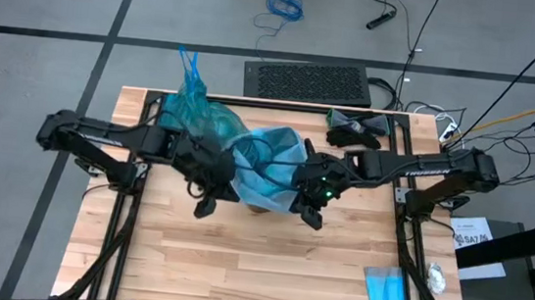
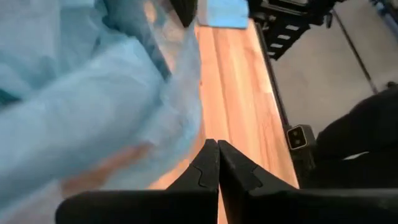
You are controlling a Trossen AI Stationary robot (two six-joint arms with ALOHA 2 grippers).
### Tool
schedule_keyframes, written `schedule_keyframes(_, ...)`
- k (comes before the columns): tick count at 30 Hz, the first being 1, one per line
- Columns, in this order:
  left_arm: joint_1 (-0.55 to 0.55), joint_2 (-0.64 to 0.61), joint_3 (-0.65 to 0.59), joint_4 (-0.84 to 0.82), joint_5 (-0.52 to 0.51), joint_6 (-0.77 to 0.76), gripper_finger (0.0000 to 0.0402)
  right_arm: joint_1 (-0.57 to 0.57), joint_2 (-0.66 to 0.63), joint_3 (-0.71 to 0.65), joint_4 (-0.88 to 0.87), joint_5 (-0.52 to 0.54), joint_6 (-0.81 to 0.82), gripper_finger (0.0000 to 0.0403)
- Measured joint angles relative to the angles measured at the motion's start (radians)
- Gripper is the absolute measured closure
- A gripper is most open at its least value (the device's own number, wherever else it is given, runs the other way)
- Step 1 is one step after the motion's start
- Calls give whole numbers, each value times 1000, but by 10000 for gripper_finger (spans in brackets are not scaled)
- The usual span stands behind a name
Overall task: Place trash/remove bag and relplace
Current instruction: Put the new blue trash bag in the black trash bin
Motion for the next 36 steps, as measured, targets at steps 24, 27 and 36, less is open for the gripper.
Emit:
schedule_keyframes(24, -57, 52, 107, 92, -418, -4, 400, 19, -130, -256, 404, -1, 129, 403)
schedule_keyframes(27, 16, 73, 110, 57, -324, 6, 400, 20, -114, -245, 404, -8, 124, 403)
schedule_keyframes(36, 88, 104, 108, -21, -86, 7, 401, 28, -109, -236, 401, -8, 124, 403)
